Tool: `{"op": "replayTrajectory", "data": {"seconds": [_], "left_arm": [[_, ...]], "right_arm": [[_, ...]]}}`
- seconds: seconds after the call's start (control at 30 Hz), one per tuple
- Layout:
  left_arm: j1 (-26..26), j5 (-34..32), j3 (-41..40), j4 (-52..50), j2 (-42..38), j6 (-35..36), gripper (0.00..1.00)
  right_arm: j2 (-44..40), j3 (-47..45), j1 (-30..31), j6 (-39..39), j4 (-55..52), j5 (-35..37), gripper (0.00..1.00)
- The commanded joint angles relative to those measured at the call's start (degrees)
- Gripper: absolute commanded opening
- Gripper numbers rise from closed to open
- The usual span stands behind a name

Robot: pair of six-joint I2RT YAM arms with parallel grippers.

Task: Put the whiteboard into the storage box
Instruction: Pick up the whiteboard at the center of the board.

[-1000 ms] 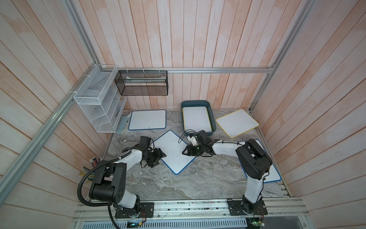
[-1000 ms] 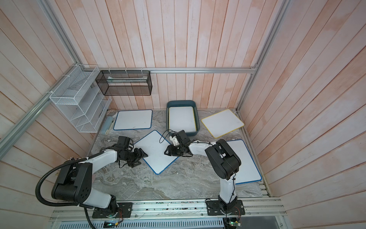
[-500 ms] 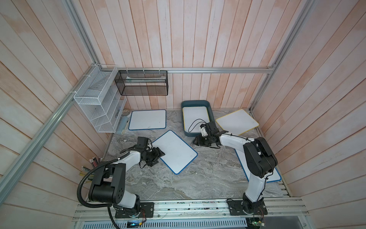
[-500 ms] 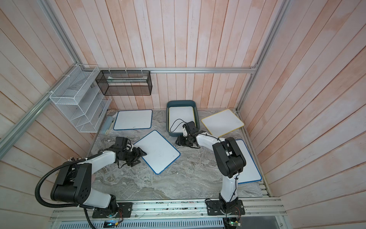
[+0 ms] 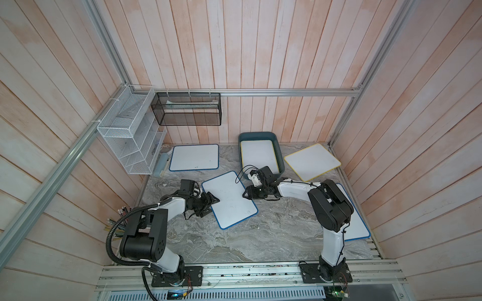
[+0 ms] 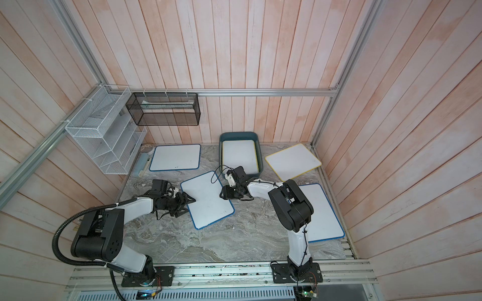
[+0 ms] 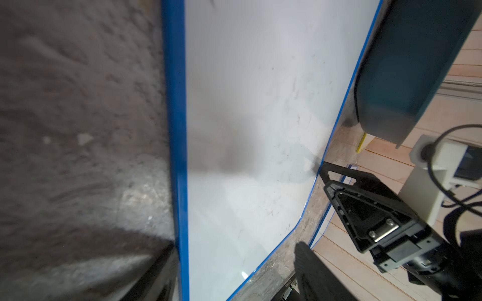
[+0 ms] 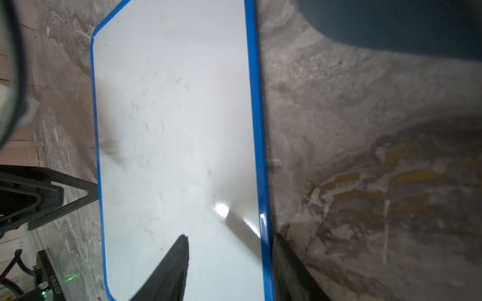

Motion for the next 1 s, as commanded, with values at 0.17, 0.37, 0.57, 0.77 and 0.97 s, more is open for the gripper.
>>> {"op": "replayTrajectory", "data": {"seconds": [0.17,0.37,0.57,0.77,0.97], "left_arm": [[1.29,-1.89,1.28,-4.73,0.38,3.01,0.73],[1.30,-10.28,0.93,-10.08,0.33,6.51,0.73],[-0.43,-13.66,-0.31,-9.98,0.52,6.49,0.73],[-2.37,-1.24,-2.14,-1.09,2.21,5.07,0.73],[-2.58,7.71,-0.92,3.09,-1.10,1.81,0.73]], "right_arm": [[-2.46,-8.12,3.26,5.86,-0.32,-5.32,0.53],[-1.41,-6.32,1.96,5.06,-1.16,-4.44,0.53],[-0.10,-5.03,2.14,4.88,-0.69,-5.55,0.52],[0.62,-6.62,2.40,6.26,2.59,-7.65,0.52],[1.61,-7.94,2.40,7.34,4.94,-9.25,0.53]]}}
